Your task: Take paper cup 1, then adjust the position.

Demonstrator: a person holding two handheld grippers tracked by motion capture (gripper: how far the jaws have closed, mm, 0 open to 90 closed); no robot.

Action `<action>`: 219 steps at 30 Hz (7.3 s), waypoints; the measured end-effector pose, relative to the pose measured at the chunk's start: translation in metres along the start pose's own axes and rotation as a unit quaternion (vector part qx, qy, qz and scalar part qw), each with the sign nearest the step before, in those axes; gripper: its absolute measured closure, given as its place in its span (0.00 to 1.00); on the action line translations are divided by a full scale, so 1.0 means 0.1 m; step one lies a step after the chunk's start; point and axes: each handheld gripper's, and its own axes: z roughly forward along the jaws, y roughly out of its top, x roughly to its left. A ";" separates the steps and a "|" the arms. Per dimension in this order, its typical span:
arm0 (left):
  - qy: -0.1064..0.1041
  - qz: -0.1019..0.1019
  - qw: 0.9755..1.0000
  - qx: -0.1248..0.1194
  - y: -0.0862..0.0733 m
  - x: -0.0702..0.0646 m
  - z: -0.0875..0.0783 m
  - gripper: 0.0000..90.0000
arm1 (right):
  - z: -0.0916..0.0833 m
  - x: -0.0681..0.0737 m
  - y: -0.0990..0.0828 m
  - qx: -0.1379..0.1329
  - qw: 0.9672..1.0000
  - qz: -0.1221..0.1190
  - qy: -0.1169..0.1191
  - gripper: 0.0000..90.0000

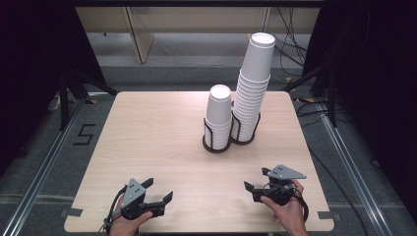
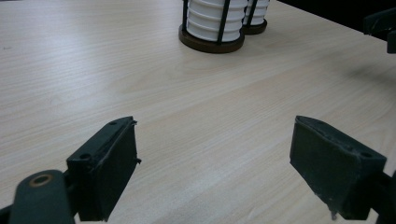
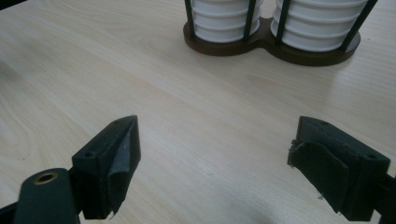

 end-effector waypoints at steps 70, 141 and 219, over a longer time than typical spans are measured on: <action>-0.005 0.010 1.000 -0.001 -0.04 -0.03 0.03 0.16 | 0.42 0.04 1.51 -0.108 0.993 -0.039 -0.002 0.20; -0.013 0.015 1.000 0.002 -0.05 -0.07 0.03 0.16 | 0.31 0.44 2.76 -0.192 0.978 -0.015 -0.074 0.21; -0.091 0.044 0.990 -0.095 0.06 -0.38 0.25 0.16 | 0.77 1.21 1.01 -0.038 0.980 -0.088 0.177 0.21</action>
